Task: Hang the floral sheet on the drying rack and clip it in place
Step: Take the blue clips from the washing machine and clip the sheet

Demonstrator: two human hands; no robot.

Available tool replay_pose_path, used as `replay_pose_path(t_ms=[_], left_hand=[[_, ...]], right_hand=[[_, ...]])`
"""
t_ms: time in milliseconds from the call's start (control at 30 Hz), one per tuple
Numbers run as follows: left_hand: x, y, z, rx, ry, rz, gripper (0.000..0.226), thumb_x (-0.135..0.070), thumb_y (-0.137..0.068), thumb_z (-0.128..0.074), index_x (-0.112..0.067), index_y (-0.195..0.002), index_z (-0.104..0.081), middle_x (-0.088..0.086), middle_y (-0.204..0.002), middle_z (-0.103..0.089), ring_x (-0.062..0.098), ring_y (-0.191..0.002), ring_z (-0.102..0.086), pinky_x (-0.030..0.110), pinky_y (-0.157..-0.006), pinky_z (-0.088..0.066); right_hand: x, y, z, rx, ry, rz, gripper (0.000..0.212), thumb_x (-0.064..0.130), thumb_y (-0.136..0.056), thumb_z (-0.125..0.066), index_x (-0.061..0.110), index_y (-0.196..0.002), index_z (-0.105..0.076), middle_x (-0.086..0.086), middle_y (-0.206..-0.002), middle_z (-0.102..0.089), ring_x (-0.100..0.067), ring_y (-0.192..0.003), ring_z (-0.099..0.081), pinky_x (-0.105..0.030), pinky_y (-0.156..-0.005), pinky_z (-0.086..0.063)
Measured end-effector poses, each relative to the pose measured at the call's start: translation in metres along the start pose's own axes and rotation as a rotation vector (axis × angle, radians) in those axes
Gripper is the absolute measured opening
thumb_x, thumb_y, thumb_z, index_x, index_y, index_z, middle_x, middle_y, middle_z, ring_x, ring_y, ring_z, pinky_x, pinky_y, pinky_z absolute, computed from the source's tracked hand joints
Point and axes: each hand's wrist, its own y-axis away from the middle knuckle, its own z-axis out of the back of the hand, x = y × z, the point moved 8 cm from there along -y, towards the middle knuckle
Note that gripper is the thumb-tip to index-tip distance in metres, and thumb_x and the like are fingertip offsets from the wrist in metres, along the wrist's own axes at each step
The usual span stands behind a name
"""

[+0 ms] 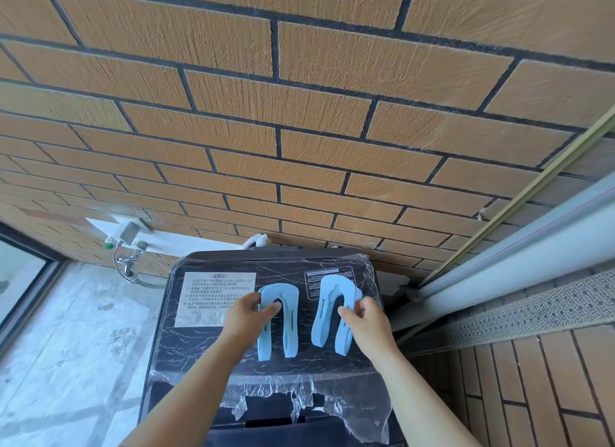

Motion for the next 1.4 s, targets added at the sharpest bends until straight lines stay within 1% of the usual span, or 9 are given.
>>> replay_pose_path(t_ms=[167, 267, 333, 433, 733, 833, 1000, 1167, 1400], left_hand=[[-0.009, 0.015, 0.014, -0.095, -0.005, -0.045, 0.027, -0.034, -0.085, -0.069, -0.016, -0.102, -0.060, 0.000, -0.100, -0.061, 0.013, -0.077, -0.058, 0.024, -0.057, -0.041], [-0.015, 0.031, 0.027, -0.167, 0.142, -0.073, 0.051, -0.031, -0.075, -0.080, -0.021, -0.111, -0.044, -0.003, -0.095, -0.060, 0.009, -0.078, -0.061, 0.026, -0.059, -0.043], [-0.019, 0.040, 0.036, -0.206, 0.194, -0.078, 0.065, -0.032, -0.069, -0.084, -0.024, -0.114, -0.038, -0.003, -0.093, -0.061, 0.011, -0.080, -0.063, 0.027, -0.060, -0.044], [-0.034, 0.054, 0.039, -0.194, 0.163, -0.110, 0.045, -0.031, -0.073, -0.081, -0.012, -0.100, -0.051, 0.006, -0.090, -0.065, 0.017, -0.073, -0.062, 0.027, -0.058, -0.047], [-0.055, 0.132, 0.041, -0.313, 0.324, -0.203, 0.056, -0.057, -0.064, -0.078, -0.018, -0.100, -0.059, 0.005, -0.087, -0.065, 0.016, -0.072, -0.060, 0.027, -0.061, -0.045], [-0.034, 0.170, 0.050, -0.451, 0.363, -0.188, 0.077, -0.076, -0.049, -0.064, -0.020, -0.101, -0.061, 0.005, -0.089, -0.068, 0.020, -0.079, -0.066, 0.028, -0.064, -0.049], [0.007, 0.245, 0.081, -0.691, 0.437, -0.182, 0.058, -0.062, -0.069, -0.072, -0.023, -0.109, -0.056, -0.005, -0.093, -0.066, 0.010, -0.079, -0.063, 0.022, -0.059, -0.043], [0.073, 0.324, 0.121, -0.881, 0.589, -0.177, 0.065, -0.072, -0.052, -0.067, -0.033, -0.103, -0.057, -0.006, -0.095, -0.067, 0.016, -0.089, -0.066, 0.045, -0.083, -0.055], [0.199, 0.474, 0.166, -1.180, 0.790, -0.119, 0.056, -0.068, -0.046, -0.072, -0.041, -0.093, -0.060, -0.011, -0.089, -0.070, 0.015, -0.089, -0.068, 0.039, -0.086, -0.054]], right_hand=[[0.005, 0.020, 0.018, -0.062, -0.220, 0.012, 0.043, 0.019, -0.086, -0.070, 0.012, -0.120, -0.044, -0.004, -0.102, -0.066, -0.004, -0.081, -0.062, -0.012, -0.056, -0.042], [0.009, 0.033, 0.024, -0.053, -0.303, 0.027, 0.073, 0.015, -0.086, -0.069, 0.013, -0.145, -0.026, 0.005, -0.098, -0.069, 0.002, -0.083, -0.060, -0.021, -0.073, -0.044], [0.013, 0.037, 0.024, -0.007, -0.374, 0.043, 0.056, 0.011, -0.086, -0.068, 0.013, -0.136, -0.043, 0.003, -0.100, -0.071, -0.005, -0.087, -0.065, -0.026, -0.076, -0.047], [0.025, 0.043, 0.028, 0.049, -0.473, 0.057, 0.027, 0.012, -0.087, -0.065, 0.015, -0.114, -0.061, -0.006, -0.103, -0.069, -0.018, -0.093, -0.065, -0.028, -0.072, -0.048], [0.079, 0.067, 0.060, 0.142, -0.399, 0.369, 0.064, 0.073, -0.060, -0.062, 0.029, -0.107, -0.059, 0.006, -0.096, -0.061, -0.011, -0.086, -0.058, -0.030, -0.077, -0.043], [0.095, 0.085, 0.056, 0.214, -0.334, 0.464, 0.057, 0.071, -0.064, -0.060, 0.028, -0.101, -0.056, 0.005, -0.098, -0.064, -0.011, -0.091, -0.060, -0.028, -0.075, -0.044], [0.126, 0.138, 0.014, 0.391, -0.259, 0.609, 0.072, 0.079, -0.060, -0.054, 0.027, -0.110, -0.055, 0.009, -0.090, -0.062, -0.006, -0.083, -0.059, -0.023, -0.071, -0.040], [0.150, 0.218, -0.052, 0.607, -0.220, 0.754, 0.083, 0.085, -0.051, -0.054, 0.026, -0.110, -0.055, 0.013, -0.077, -0.056, 0.002, -0.071, -0.058, -0.024, -0.073, -0.042], [0.157, 0.381, -0.175, 0.938, -0.147, 0.922, 0.078, 0.088, -0.053, -0.055, 0.027, -0.101, -0.055, 0.004, -0.066, -0.046, -0.006, -0.057, -0.042, -0.026, -0.063, -0.040]])
